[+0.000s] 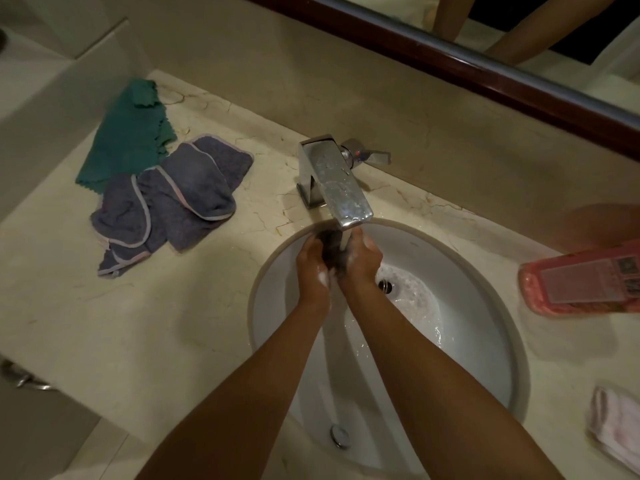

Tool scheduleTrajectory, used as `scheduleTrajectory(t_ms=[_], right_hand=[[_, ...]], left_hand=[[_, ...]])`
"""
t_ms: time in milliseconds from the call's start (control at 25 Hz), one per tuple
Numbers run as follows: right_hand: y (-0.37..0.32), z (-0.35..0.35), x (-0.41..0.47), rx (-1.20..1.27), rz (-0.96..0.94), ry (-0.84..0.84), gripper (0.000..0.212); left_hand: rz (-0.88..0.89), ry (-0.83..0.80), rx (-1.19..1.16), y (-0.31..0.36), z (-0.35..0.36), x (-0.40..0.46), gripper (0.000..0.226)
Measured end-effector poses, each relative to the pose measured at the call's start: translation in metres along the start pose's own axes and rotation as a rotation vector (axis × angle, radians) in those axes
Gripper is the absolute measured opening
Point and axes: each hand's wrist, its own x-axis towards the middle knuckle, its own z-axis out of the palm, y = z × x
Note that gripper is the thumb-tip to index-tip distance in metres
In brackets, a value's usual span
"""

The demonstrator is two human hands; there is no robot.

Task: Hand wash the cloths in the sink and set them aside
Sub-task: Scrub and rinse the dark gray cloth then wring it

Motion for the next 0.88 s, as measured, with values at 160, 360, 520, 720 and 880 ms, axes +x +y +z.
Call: scheduleTrajectory(t_ms=[160, 360, 520, 720, 880], right_hand=[[0.004, 0.013, -0.003, -0.051, -0.079, 0.155, 0.038], [0.005, 0.018, -0.005, -0.284, -0.299, 0.197, 0.042], [0.007, 0.012, -0.006, -0.272, -0.322, 0.165, 0.053], [0.014, 0.003, -0.006, -0.216, -0.327, 0.083, 0.051], [0.022, -0.012, -0.007, -0.222, -0.326, -0.002, 0.033]], left_hand=[[0.017, 0.042, -0.031, 0.000, -0.009, 0.004, 0.028], [-0.050, 0.067, -0.097, -0.003, -0.011, 0.007, 0.027], [0.038, -0.024, 0.035, -0.004, -0.007, 0.011, 0.020], [0.104, -0.061, 0.173, 0.006, 0.006, 0.013, 0.017], [0.292, 0.047, 0.732, 0.008, 0.020, 0.018, 0.021]])
